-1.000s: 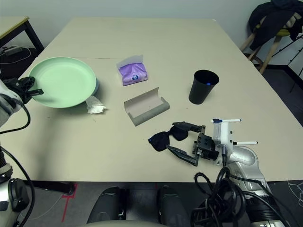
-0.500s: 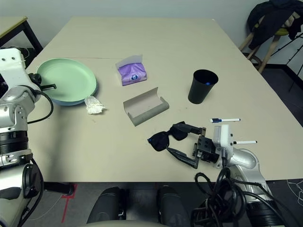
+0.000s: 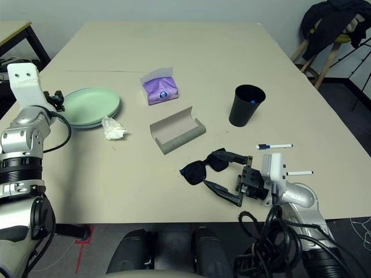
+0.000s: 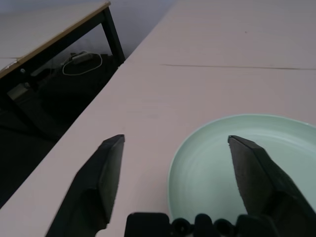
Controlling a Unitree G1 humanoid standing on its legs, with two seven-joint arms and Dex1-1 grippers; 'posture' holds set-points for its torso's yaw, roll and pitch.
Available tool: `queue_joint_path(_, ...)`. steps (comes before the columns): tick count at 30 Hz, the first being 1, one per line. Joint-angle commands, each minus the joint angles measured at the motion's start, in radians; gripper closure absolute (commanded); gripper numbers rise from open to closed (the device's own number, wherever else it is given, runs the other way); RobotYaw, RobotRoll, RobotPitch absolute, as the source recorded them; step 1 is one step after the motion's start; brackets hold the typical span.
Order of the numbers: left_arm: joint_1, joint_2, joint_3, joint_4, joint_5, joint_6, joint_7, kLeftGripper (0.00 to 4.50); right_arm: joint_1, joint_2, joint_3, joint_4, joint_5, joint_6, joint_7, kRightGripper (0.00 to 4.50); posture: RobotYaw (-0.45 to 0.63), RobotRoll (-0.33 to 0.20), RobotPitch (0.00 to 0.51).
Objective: Organize and tidy the items on the table.
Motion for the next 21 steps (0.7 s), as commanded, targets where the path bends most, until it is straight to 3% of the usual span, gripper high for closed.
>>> queue_joint_path(1, 0.034, 0.009, 0.022, -0.126, -0.033, 0.056, -0.044, 0.06, 0.006, 0.005, -0.012, 0.000, -0.004, -0.007, -0.014, 0.00, 0.03, 0.000, 0.091)
queue_joint_path(10, 0.222, -0.037, 0.017, -0.495, -0.204, 0.251, -0.213, 0.06, 0.008, 0.015, -0.015, -0.002, -0.010, -0.010, -0.045, 0.00, 0.04, 0.000, 0.102)
queue_joint_path(21, 0.388, -0.065, -0.080, -0.690, -0.270, 0.365, -0.296, 0.06, 0.006, 0.012, -0.017, 0.005, -0.017, -0.018, -0.051, 0.00, 0.05, 0.000, 0.103)
